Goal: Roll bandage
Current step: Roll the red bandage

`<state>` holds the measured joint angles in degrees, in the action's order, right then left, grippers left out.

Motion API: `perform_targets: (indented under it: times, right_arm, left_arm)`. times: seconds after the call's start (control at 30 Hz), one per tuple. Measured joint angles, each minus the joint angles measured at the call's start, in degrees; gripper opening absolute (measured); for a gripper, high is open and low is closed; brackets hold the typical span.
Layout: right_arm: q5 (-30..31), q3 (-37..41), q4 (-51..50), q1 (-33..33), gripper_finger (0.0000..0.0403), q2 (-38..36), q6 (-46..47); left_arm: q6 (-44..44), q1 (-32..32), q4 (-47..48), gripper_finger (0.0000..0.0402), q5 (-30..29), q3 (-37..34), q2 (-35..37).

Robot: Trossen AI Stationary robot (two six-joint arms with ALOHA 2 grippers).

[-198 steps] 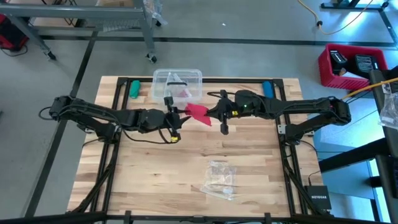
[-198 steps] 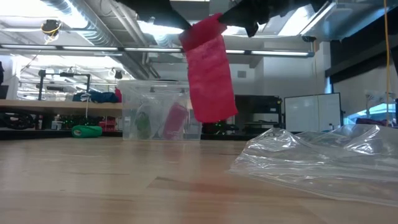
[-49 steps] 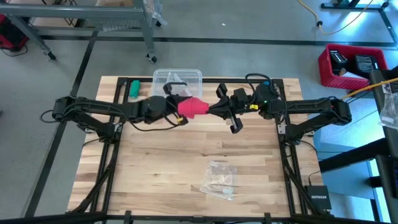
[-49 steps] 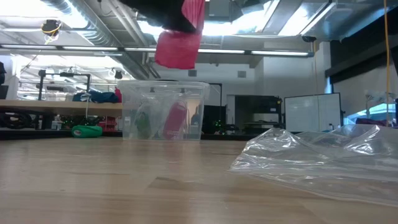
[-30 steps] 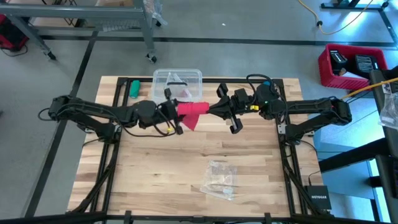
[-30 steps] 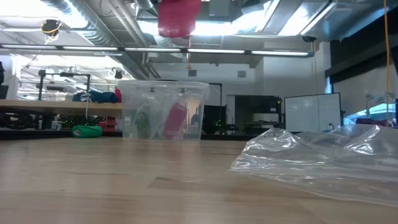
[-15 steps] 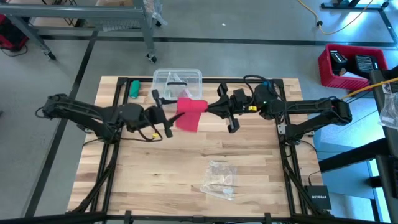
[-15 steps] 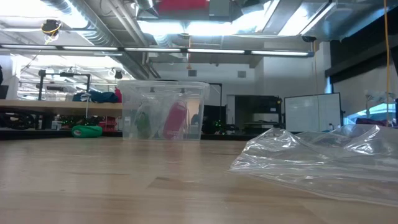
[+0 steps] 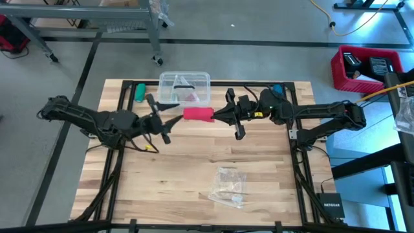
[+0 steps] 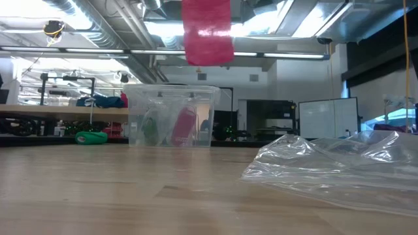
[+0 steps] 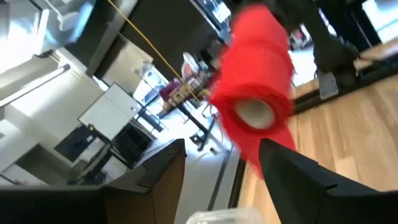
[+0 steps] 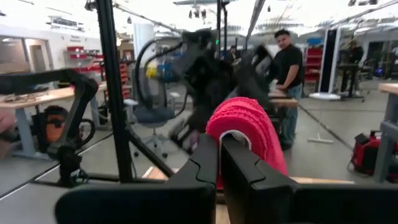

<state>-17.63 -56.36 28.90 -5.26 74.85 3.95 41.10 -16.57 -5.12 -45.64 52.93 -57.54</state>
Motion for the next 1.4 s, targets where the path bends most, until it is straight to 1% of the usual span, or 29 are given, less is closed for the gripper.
perform_targets:
  times: [0.23, 0.4, 0.63, 0.73, 0.9, 0.97, 1.07, 1.17, 1.27, 1.33, 1.4]
  right_arm:
    - [-4.95, 0.0, -2.6, 0.0, 0.001, 0.0, 0.33]
    - [-4.5, 0.0, -1.87, 0.0, 0.001, 0.0, 0.57]
    - [-4.55, 0.0, -0.42, 0.04, 0.001, 0.96, 2.08]
    - [-6.03, 0.0, 0.02, 0.04, 0.001, 1.83, 2.13]
    - [-6.37, 0.0, 0.15, 0.04, 0.001, 2.27, 3.18]
    - [-6.46, 0.0, 0.03, -0.02, 0.001, 2.29, 3.29]
    - [-6.44, 0.0, 0.18, 0.01, 0.001, 2.29, 3.32]
    - [-6.57, 0.0, -0.02, 0.04, 0.001, 2.32, 3.53]
    - [-6.54, 0.02, -0.04, 0.04, 0.001, 2.32, 3.74]
    - [-6.5, 0.02, 0.05, 0.04, 0.001, 2.32, 3.74]
    - [-6.41, 0.02, 0.16, 0.04, 0.001, 2.32, 3.72]
  left_arm:
    - [-1.39, -0.75, 1.67, 0.018, 0.89, 0.02, 2.82]
    - [-3.32, -1.08, 1.68, 0.0175, 4.83, 0.02, 1.76]
    - [-3.37, -1.01, -0.97, 0.0175, 4.83, 0.02, -1.24]
    - [-1.98, -1.08, -1.65, 0.0175, 4.91, 0.0, -1.55]
    - [-2.2, -1.05, -1.72, 0.0175, 4.9, 0.0, -1.46]
    - [-2.24, -1.05, -1.29, 0.0175, 6.3, 0.0, -1.47]
    - [-1.9, -1.01, -1.4, 0.0175, 10.54, 0.0, -1.89]
    - [0.41, -1.01, -1.46, 0.0173, 11.59, 0.0, -2.47]
    - [2.31, -1.01, -1.46, 0.0152, 11.67, 0.0, -2.96]
    - [2.64, -1.01, -1.5, 0.0126, 11.76, 0.0, -3.11]
    - [2.64, -0.99, -1.4, 0.0092, 11.8, 0.0, -3.14]
